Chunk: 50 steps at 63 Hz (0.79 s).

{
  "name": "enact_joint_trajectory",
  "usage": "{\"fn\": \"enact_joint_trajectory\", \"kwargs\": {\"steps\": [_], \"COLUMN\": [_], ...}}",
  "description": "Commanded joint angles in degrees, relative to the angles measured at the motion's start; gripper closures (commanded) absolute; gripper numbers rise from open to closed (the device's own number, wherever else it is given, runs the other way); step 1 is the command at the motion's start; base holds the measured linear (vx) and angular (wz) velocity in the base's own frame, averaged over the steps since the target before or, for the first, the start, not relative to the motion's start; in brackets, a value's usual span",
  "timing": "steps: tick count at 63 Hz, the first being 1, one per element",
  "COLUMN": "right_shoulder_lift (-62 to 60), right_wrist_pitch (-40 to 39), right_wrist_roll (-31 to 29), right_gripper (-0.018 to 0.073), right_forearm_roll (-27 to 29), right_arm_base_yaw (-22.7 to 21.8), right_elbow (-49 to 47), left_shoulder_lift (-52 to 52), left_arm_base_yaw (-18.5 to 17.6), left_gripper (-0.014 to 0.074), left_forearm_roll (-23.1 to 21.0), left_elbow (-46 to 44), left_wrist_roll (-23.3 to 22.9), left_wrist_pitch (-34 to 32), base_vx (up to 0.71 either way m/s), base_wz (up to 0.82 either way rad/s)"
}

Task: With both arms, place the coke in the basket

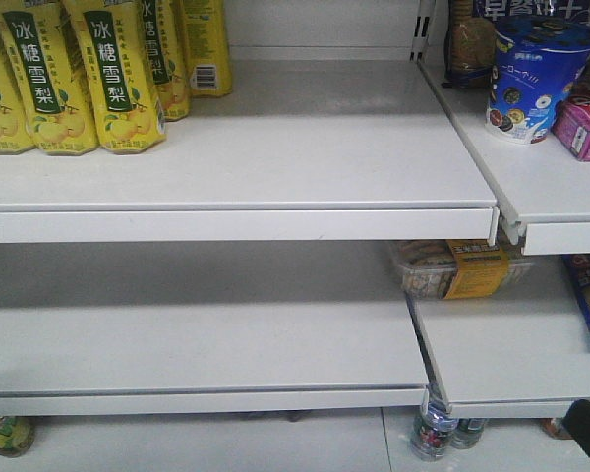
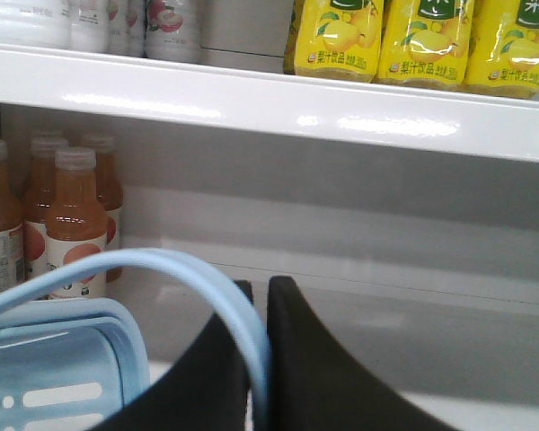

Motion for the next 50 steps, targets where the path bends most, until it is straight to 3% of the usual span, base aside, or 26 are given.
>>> {"fn": "enact_joint_trajectory", "kwargs": {"steps": [1,50], "right_shoulder_lift": [0.64,0.64], "right_wrist_pitch": [-2.47,-2.42], "right_wrist_roll": [-0.25,-0.25], "right_gripper": [0.0564,0.0564], "right_forearm_roll": [-2.84,-2.57], "right_arm_base_yaw": [-0.12,-0.12], "right_elbow": [-1.54,-1.54], "left_shoulder_lift": [-1.26,-1.26], "left_arm_base_yaw": [0.19,0.19], "left_gripper": [0.0603,0.0603], "left_forearm_roll": [2.16,2.16], "left_elbow": [-1.71,-1.71], "left_wrist_roll": [2.10,2.10], "left_wrist_pitch": [-8.81,-8.05], "base_vx": [0.00,0.00], "base_wz": [0.00,0.00]}}
